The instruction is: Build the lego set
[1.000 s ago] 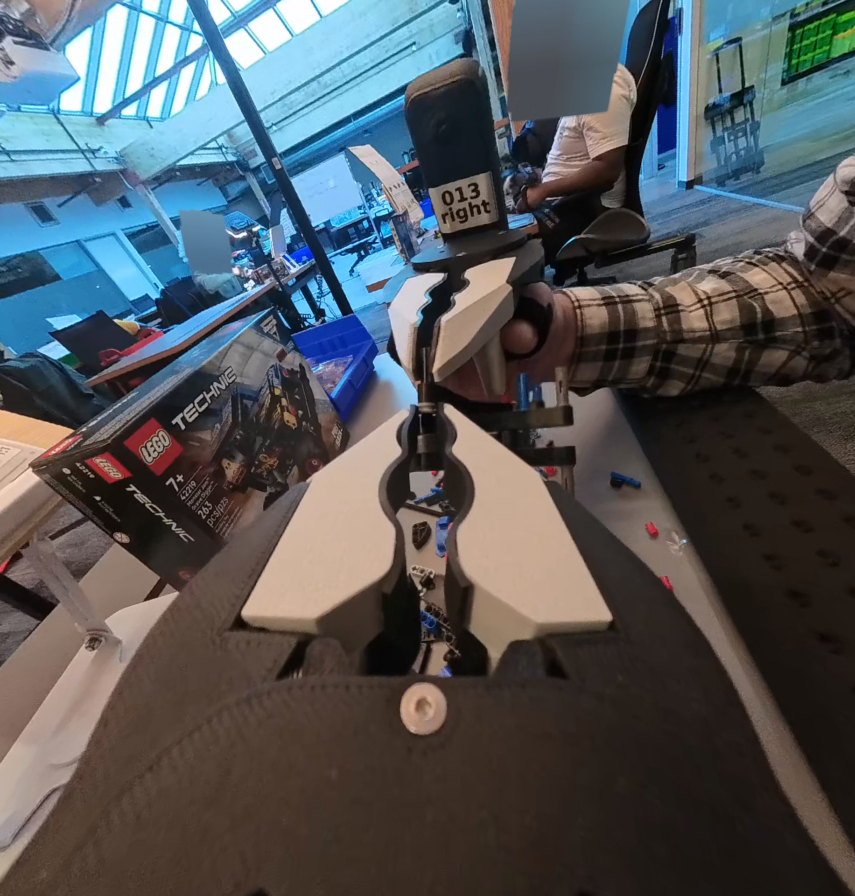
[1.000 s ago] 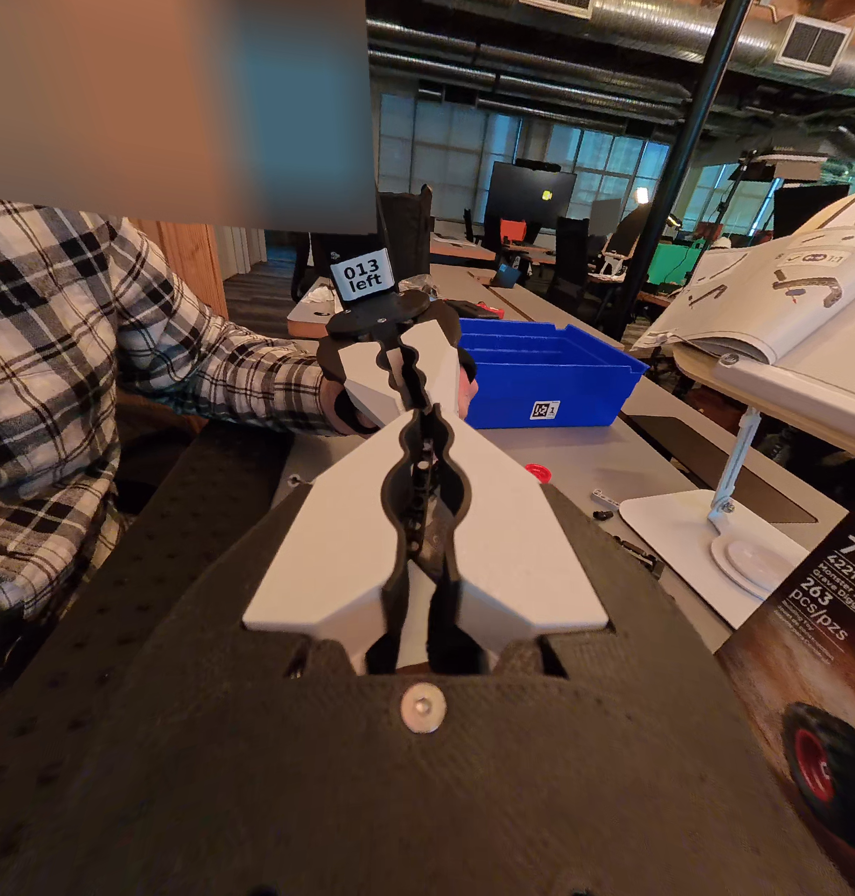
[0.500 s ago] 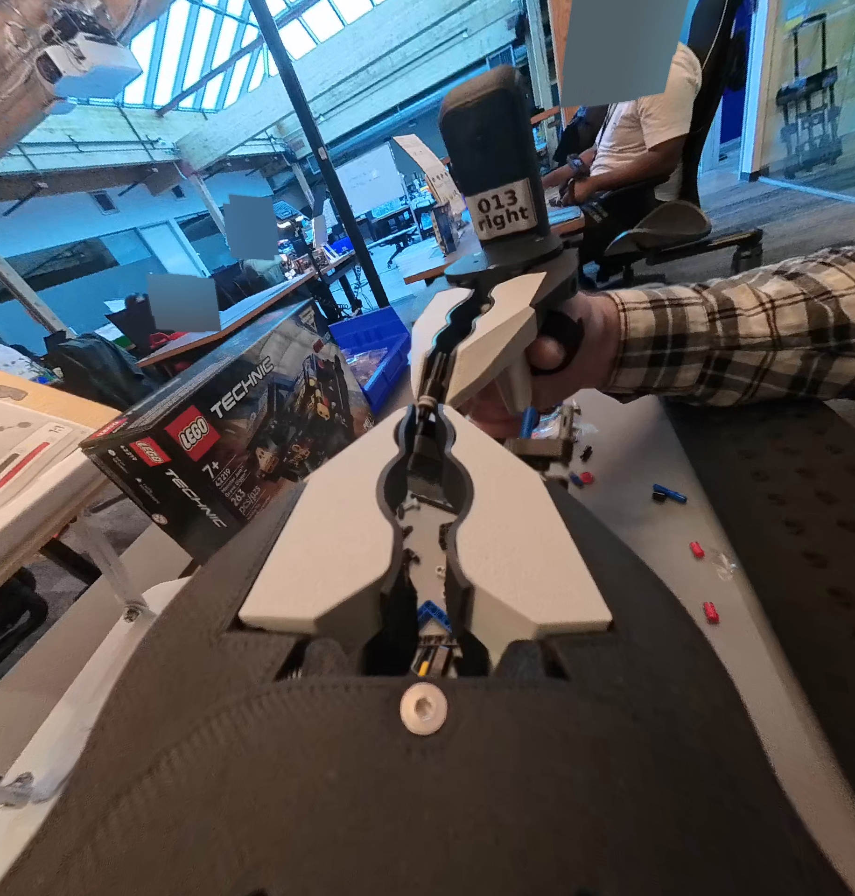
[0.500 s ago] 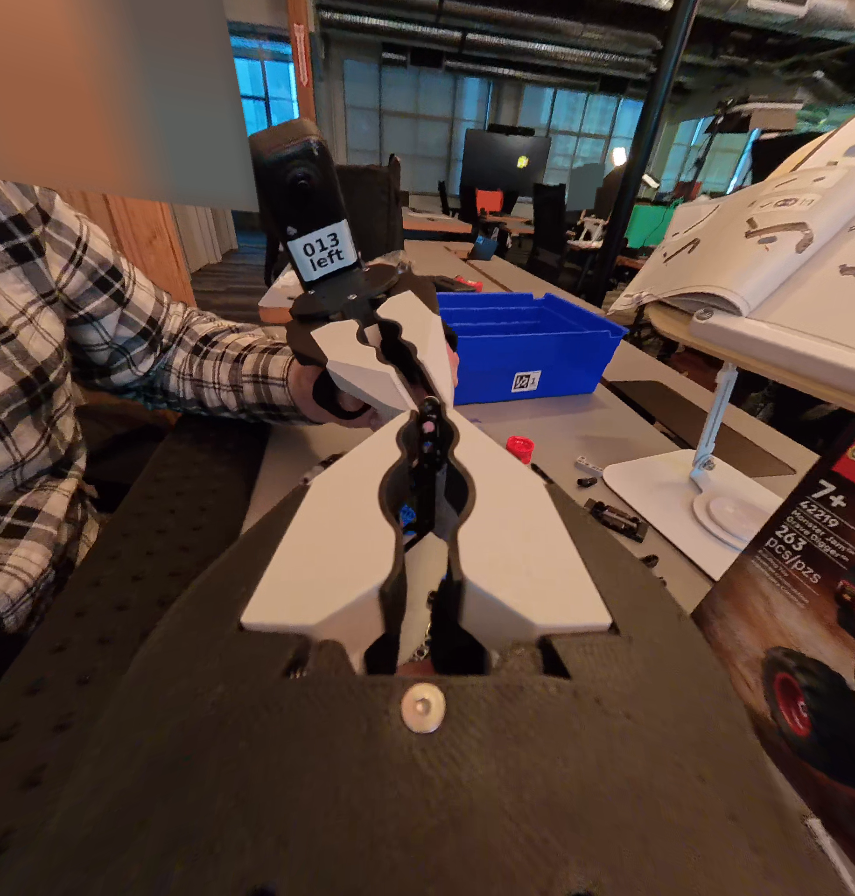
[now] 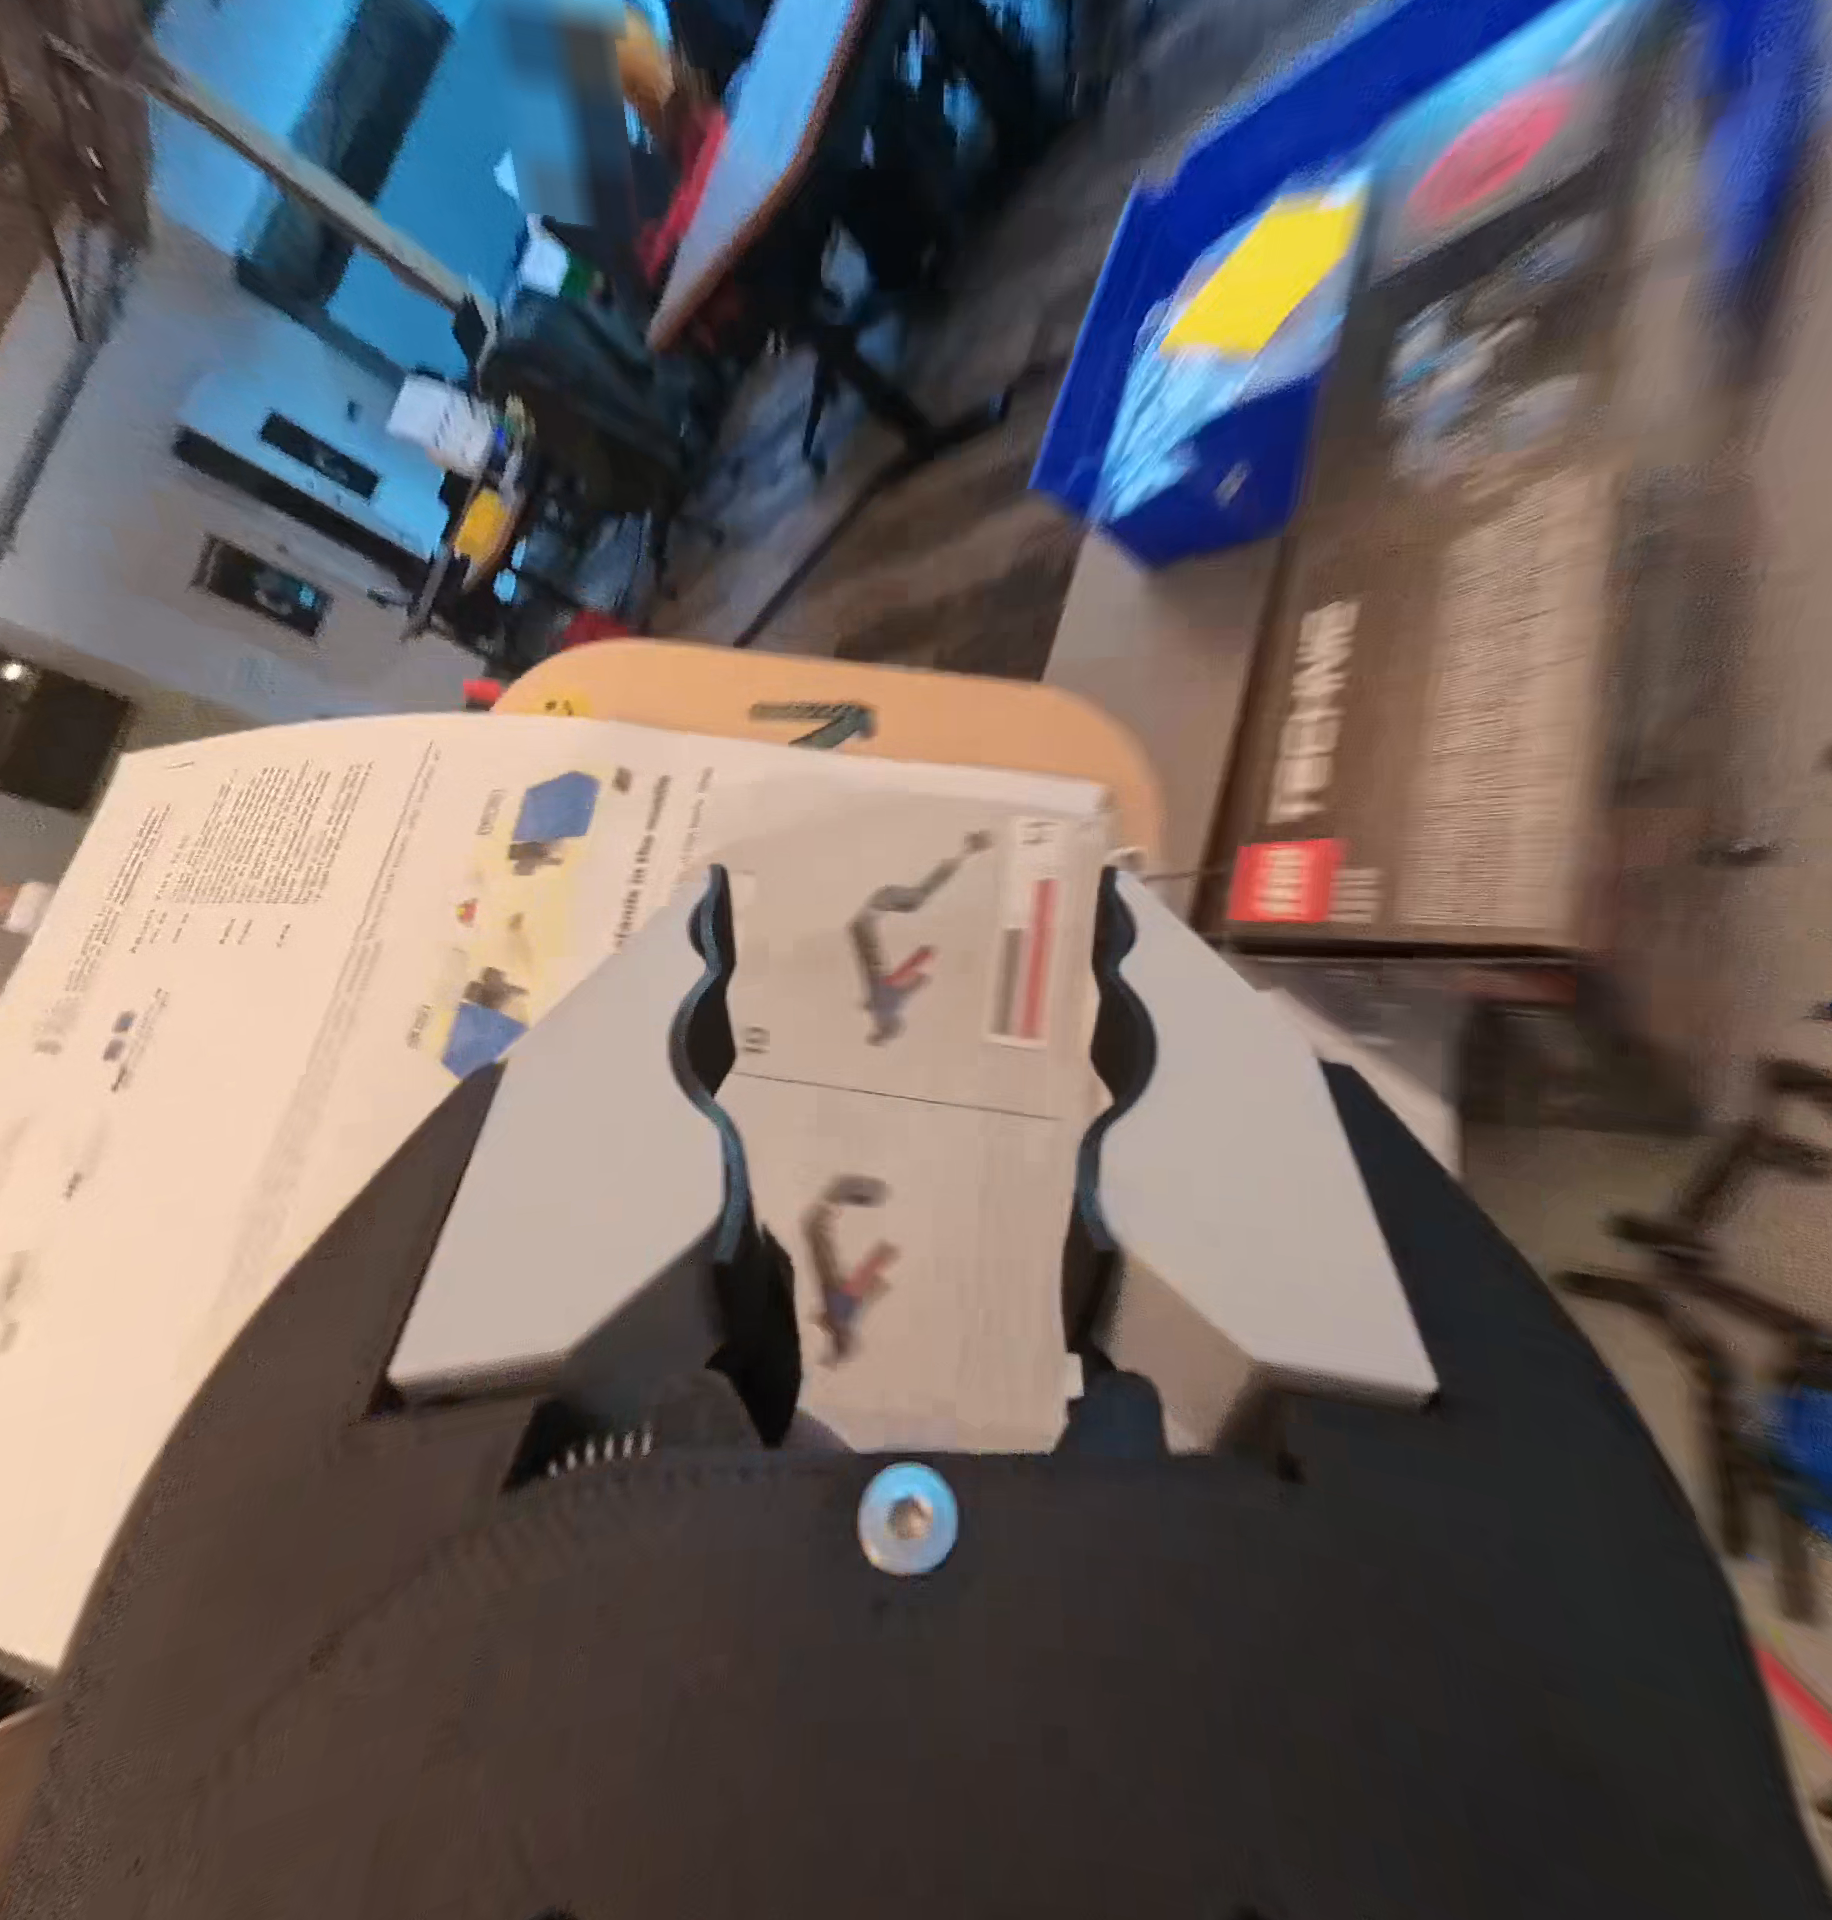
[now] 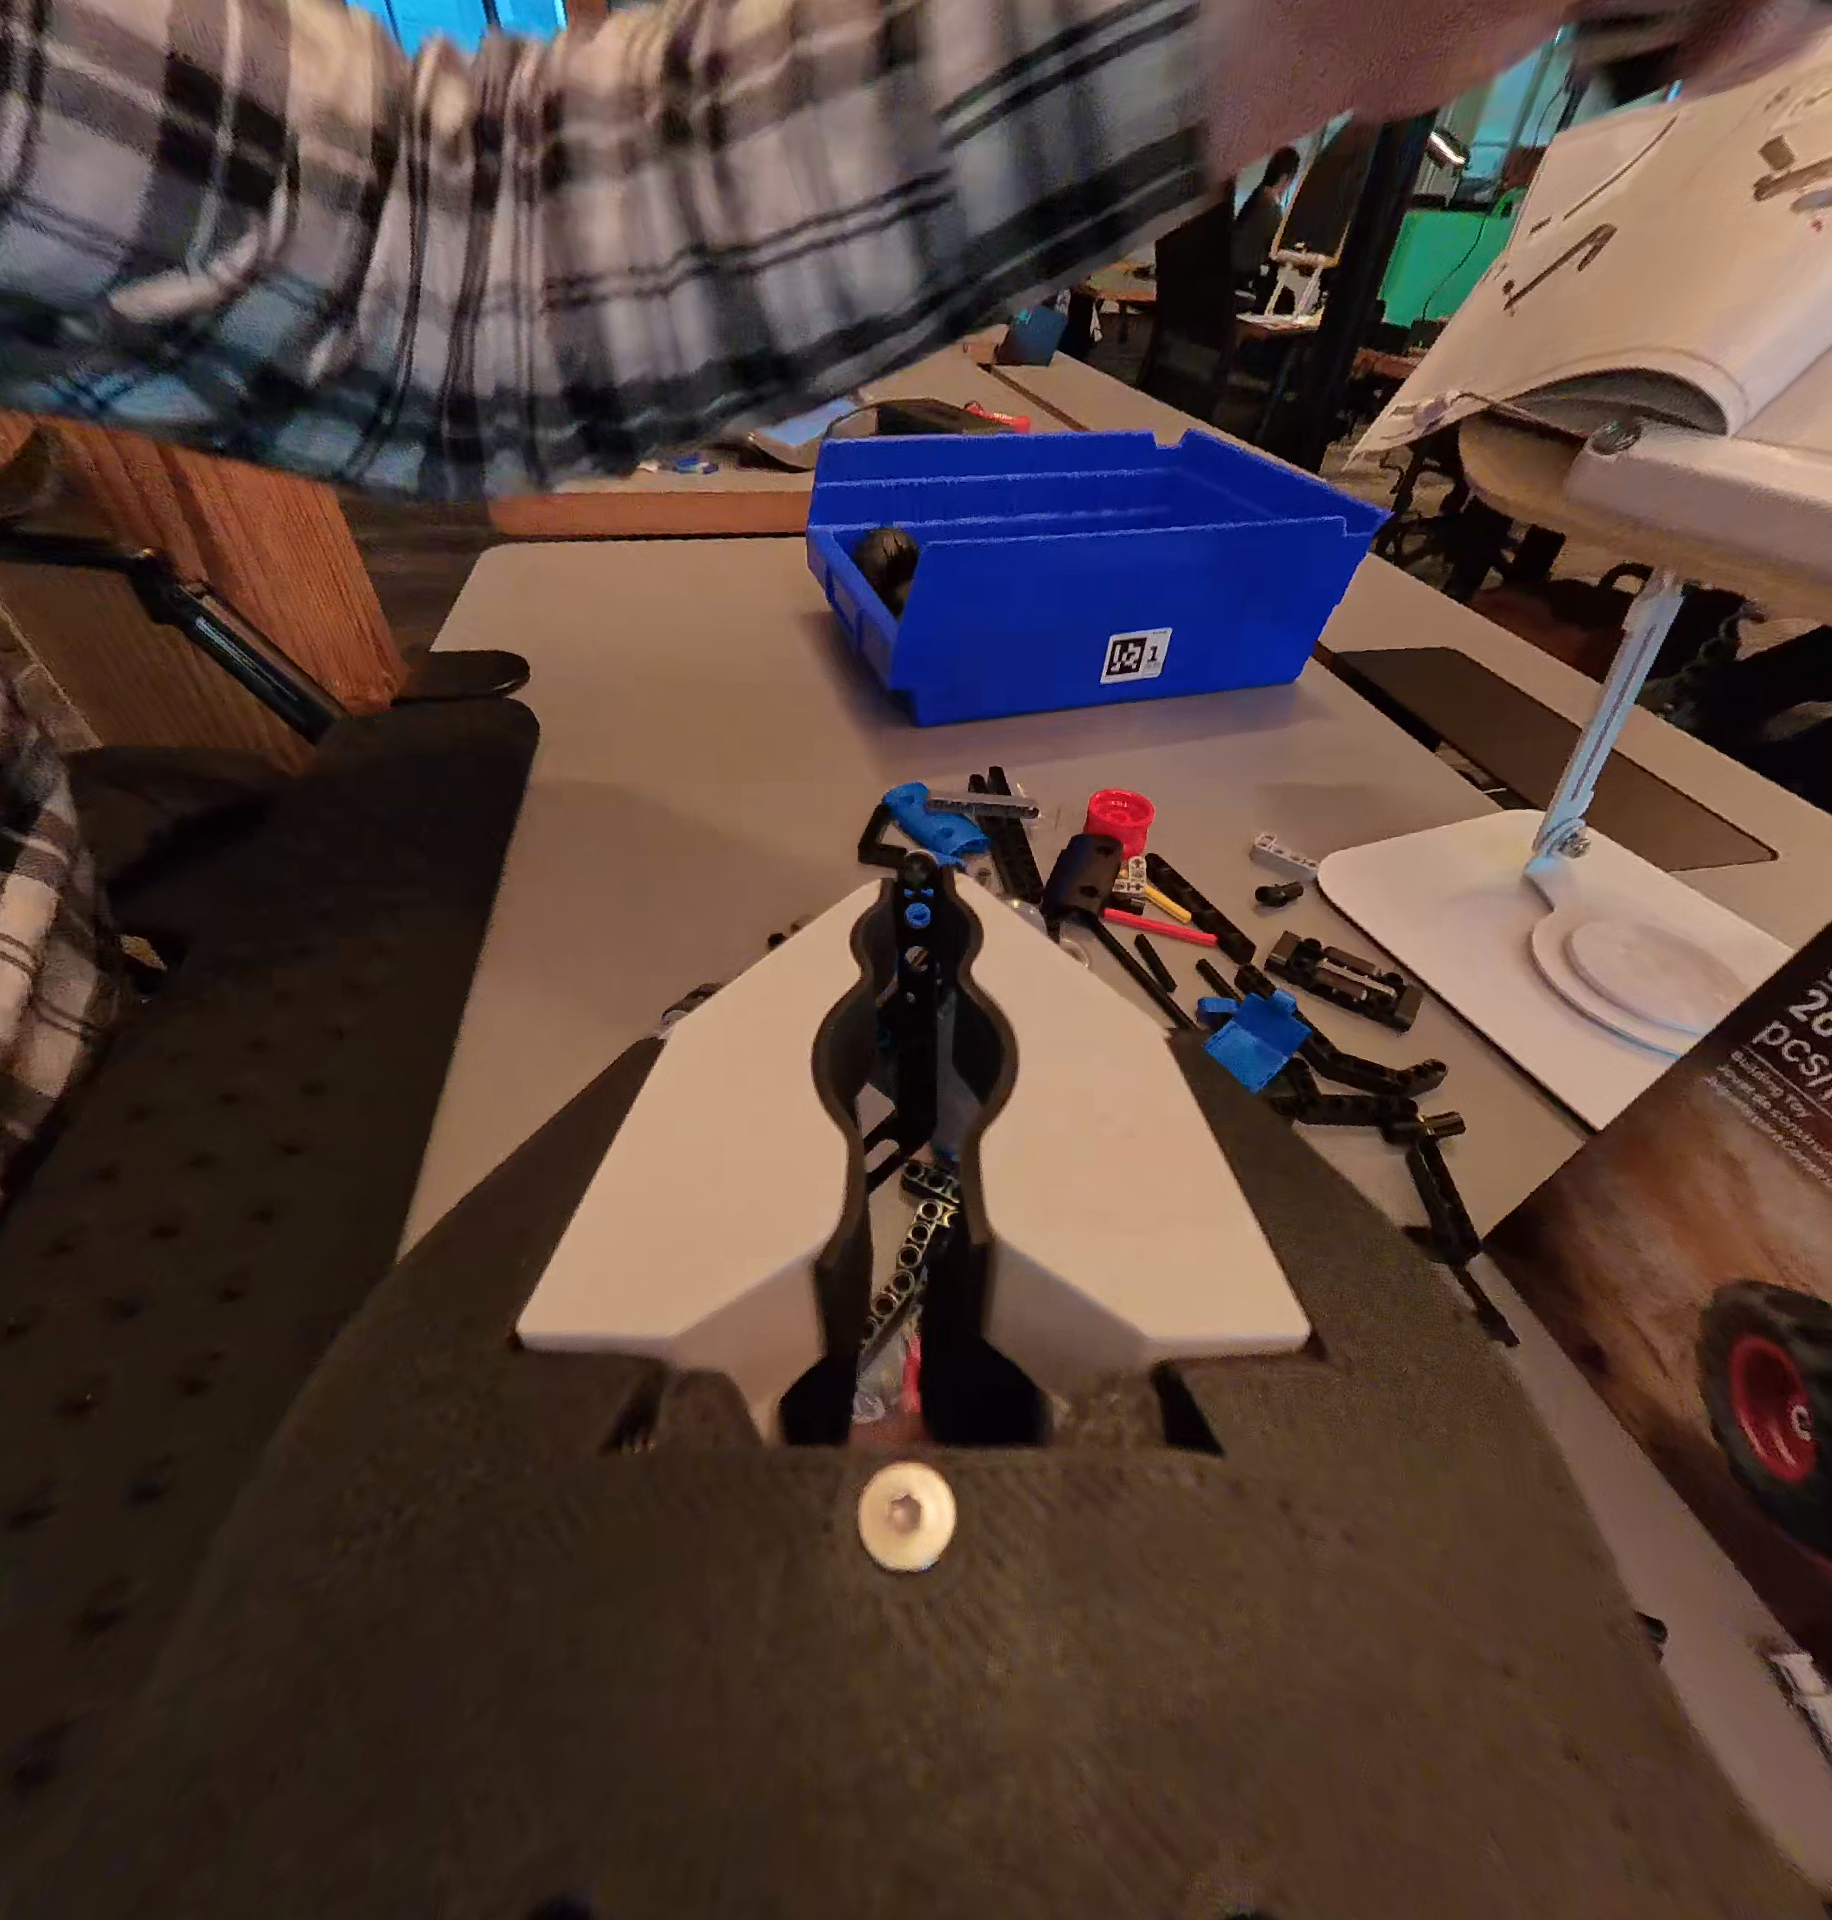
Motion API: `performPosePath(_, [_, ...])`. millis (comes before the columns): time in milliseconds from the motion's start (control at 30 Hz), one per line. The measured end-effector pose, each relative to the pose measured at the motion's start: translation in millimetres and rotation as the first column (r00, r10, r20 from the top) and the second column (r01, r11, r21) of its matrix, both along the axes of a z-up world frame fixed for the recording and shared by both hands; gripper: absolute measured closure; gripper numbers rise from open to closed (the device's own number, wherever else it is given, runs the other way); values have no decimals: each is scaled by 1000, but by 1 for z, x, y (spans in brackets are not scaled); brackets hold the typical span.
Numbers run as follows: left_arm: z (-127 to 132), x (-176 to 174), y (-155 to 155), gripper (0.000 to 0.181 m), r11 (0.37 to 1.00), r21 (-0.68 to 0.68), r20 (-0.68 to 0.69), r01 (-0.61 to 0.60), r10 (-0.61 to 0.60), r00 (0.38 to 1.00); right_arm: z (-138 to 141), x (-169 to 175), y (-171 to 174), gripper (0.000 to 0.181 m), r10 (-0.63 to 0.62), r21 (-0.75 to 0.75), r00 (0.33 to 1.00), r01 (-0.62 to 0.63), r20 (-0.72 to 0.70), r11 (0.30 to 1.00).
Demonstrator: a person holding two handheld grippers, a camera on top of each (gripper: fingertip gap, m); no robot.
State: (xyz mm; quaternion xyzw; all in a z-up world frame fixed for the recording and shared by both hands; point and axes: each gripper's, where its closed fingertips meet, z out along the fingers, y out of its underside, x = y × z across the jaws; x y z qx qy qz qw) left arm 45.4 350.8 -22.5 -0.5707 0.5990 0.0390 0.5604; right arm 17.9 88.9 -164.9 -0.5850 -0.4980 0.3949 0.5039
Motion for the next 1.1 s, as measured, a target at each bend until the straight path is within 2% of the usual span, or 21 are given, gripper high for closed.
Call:
performPosePath(67, [-5,4,47,114,998,20,-80,-62,63,995,-2,0,1,177,-4,1,1000,4,4,1000])
performPosePath(167, [-28,-1,90,116,982,-77,-192,-171,154,969,-3,2,3,177,-8,1,1000,8,5,1000])
performPosePath(267, [-34,0,100,124,972,-87,-225,-220,195,954,-2,2,2,177,4,-4,1000,-4,-7,1000])
performPosePath(333, [-22,-2,104,151,974,16,-220,-226,224,950,-2,2,0,177,12,-2,1000,-12,-8,1000])
performPosePath(500, [-4,-5,96,180,985,95,-161,-147,161,974,0,2,0,177,18,-6,1000,-18,-18,1000])
performPosePath(767, [8,-10,76,181,988,145,-172,-58,83,982,2,2,-3,176,30,4,999,-30,-25,1000])
performPosePath(867, [25,-20,62,181,989,142,-111,-38,54,992,0,1,-4,176,35,3,999,-35,-19,999])
performPosePath(1000, [40,-52,37,181,992,122,-48,-33,39,998,-1,1,-5,176,41,1,999,-41,-17,999])
performPosePath(1100, [45,-89,21,181,992,109,-10,-68,70,998,-2,0,-5,177,46,0,999,-46,-14,999])
